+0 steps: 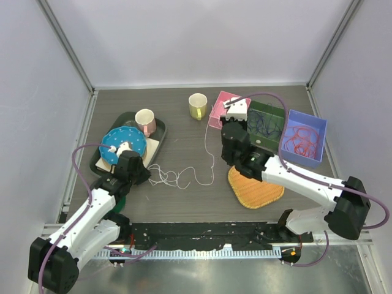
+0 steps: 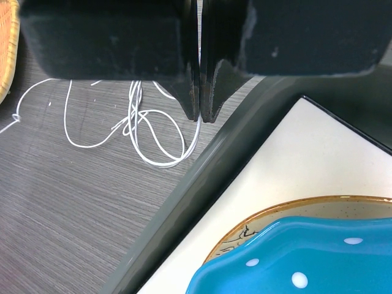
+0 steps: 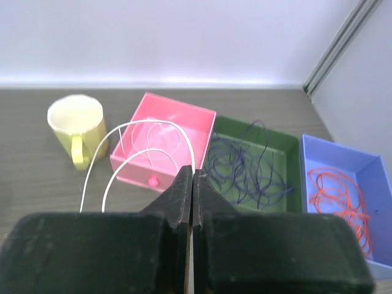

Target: Untangle the cables

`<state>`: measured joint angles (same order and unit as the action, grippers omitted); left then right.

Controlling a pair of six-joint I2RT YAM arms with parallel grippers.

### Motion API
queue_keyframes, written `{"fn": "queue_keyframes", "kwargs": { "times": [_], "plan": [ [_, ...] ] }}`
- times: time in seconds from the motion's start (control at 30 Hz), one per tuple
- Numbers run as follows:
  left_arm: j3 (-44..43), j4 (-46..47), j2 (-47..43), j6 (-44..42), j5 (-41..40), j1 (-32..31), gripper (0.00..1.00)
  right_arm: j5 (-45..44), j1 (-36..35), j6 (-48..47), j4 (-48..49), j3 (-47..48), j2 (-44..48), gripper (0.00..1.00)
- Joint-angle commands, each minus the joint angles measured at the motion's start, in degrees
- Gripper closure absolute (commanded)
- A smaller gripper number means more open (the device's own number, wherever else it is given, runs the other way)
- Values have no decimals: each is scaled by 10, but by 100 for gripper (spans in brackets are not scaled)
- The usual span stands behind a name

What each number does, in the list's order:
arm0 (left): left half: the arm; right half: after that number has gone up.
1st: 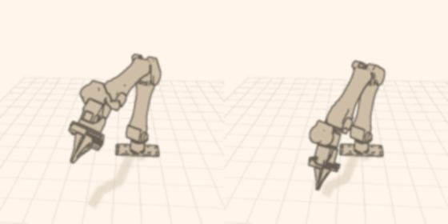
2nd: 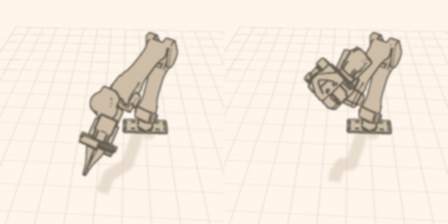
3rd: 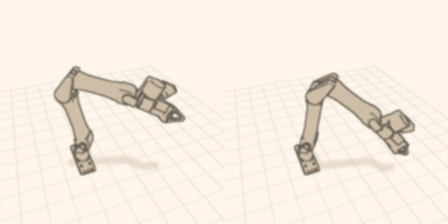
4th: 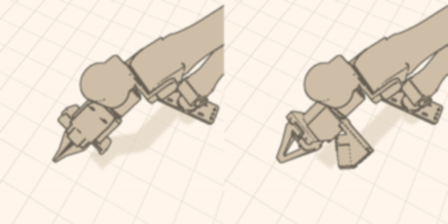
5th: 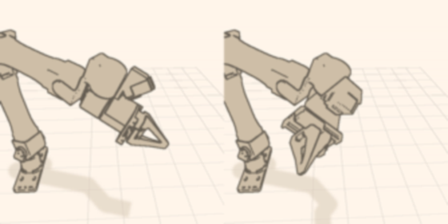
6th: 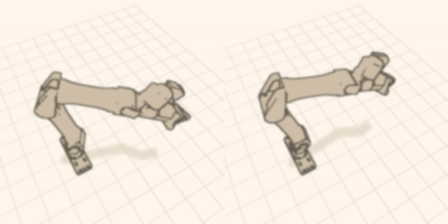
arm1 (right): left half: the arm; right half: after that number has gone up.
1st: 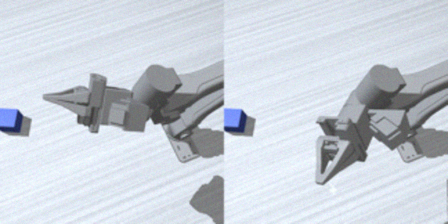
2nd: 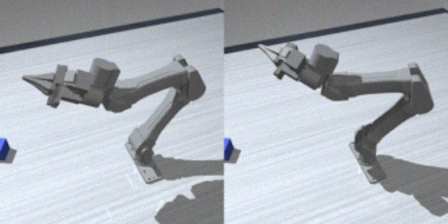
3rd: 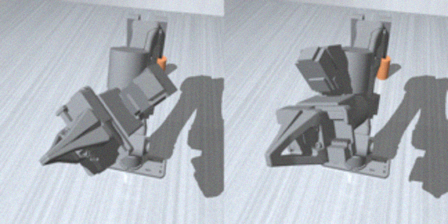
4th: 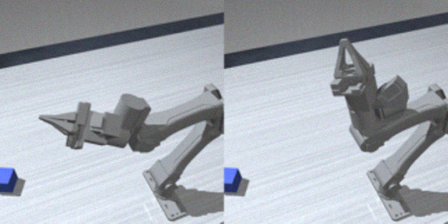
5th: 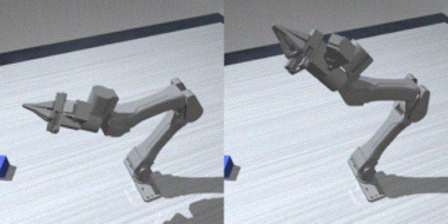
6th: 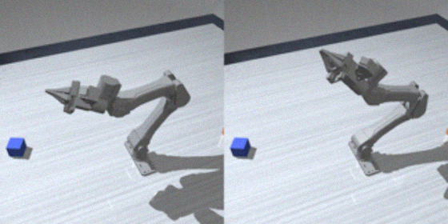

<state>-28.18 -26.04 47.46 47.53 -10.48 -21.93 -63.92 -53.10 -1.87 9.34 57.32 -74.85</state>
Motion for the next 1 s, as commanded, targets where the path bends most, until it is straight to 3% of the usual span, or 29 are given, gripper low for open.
{"fn": "queue_keyframes", "kwargs": {
  "times": [0.0, 0.13, 0.17, 0.2, 0.23, 0.3, 0.37, 0.53, 0.67, 0.77, 0.97],
  "plan": [
    [0, 13, -4, -4, -6, 0, 100, 9, 10, -103, 77, 78, 38, 99],
    [0, 42, 7, -30, 66, 0, 98, 53, 12, -141, 61, 162, 57, 99],
    [1, 68, 12, -38, 91, 0, 87, 67, 12, -149, 60, 176, 59, 99],
    [-1, 81, 14, -55, 126, 0, 69, 94, 12, -148, 54, 199, 63, 99],
    [-3, 91, 15, -62, 175, -1, 29, 124, 12, -146, 39, 212, 66, 99],
    [-19, 110, 9, -79, 205, -13, 7, 210, 12, -123, -15, 242, 74, 99],
    [-42, 112, -4, -91, 204, -28, 0, 260, 12, -99, -53, 258, 77, 99],
    [-114, 105, 0, -167, 141, -120, 0, 365, 12, -54, -128, 323, 70, 99],
    [-184, 81, 60, -257, 61, -192, 0, 429, 12, -29, -175, 373, 59, 99],
    [-182, 128, 116, -301, 76, -206, 0, 457, 12, -16, -200, 407, 52, 99],
    [-178, 243, 242, -254, 92, -211, 0, 456, 12, 6, -231, 456, 43, 99]
  ]
}}
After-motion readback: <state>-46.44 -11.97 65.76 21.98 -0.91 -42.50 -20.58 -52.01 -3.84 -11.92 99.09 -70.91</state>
